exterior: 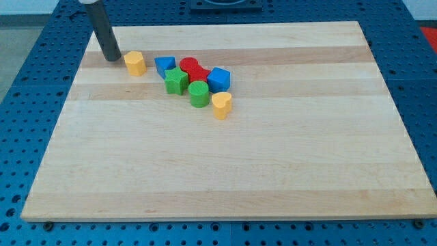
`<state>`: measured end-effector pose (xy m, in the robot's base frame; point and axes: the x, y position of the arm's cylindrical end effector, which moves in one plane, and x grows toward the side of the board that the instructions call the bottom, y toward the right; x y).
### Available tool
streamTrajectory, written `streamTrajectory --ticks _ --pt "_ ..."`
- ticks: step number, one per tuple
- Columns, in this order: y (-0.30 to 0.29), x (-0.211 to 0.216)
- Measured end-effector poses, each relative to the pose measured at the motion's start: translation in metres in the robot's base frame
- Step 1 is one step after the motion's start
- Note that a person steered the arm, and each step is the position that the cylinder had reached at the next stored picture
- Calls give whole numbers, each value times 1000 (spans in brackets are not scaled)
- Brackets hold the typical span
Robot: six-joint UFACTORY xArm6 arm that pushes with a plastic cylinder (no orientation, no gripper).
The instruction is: Push the yellow hexagon towards the left of blue triangle
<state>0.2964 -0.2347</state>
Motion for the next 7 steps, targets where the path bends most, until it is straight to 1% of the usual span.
streamTrajectory --ticks 1,4,6,7 --pt "1 5" --pt "-7 1" --pt "5 -14" --pt "20 -17"
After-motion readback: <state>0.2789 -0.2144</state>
